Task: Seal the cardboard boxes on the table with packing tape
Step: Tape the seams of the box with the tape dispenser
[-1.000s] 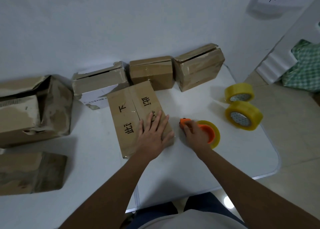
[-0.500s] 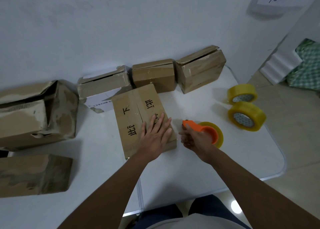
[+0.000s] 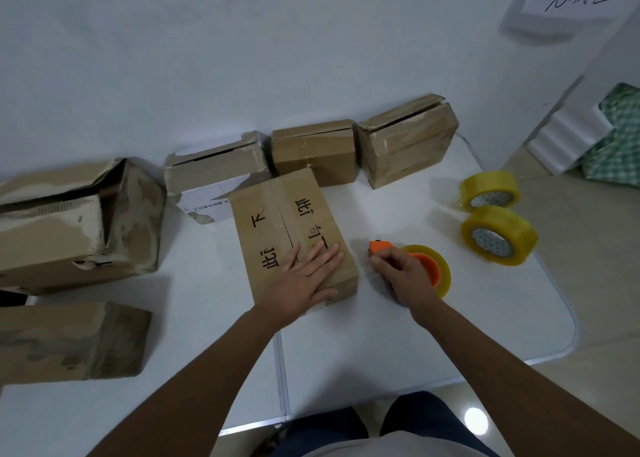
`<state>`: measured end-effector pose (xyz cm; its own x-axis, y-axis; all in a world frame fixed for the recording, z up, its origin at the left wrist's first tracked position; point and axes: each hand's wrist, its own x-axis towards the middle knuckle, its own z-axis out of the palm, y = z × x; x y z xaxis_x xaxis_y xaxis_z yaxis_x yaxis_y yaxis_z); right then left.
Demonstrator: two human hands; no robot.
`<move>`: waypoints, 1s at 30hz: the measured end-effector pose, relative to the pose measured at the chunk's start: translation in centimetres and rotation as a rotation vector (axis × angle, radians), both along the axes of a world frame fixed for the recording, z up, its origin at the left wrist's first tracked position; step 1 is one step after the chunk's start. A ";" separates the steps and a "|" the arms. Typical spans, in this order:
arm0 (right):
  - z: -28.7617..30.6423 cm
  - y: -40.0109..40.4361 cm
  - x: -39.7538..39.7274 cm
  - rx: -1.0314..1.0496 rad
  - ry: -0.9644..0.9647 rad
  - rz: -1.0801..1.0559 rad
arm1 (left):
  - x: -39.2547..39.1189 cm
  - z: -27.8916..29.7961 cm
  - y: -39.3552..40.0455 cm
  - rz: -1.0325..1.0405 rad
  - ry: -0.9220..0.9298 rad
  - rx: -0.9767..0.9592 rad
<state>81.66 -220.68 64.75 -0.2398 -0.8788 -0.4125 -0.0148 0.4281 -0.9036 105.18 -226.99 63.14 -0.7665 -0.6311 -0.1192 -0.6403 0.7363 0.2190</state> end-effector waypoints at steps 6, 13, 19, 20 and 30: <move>0.2 0.0 0.6 -0.055 0.111 -0.015 | -0.5 -0.5 0.9 -0.009 -0.025 -0.251; 0.0 0.0 0.8 -0.100 0.226 -0.028 | -3.0 0.2 1.6 0.162 -0.065 -0.247; -0.2 -0.6 1.3 -0.212 0.339 0.023 | -1.5 0.1 1.1 0.085 -0.024 -0.245; -0.5 -0.8 1.3 -0.233 0.362 0.046 | -1.2 0.1 1.0 0.063 -0.021 -0.258; -3.9 -3.1 3.3 -0.317 0.542 0.224 | -1.0 -0.8 1.0 0.057 -0.004 -0.293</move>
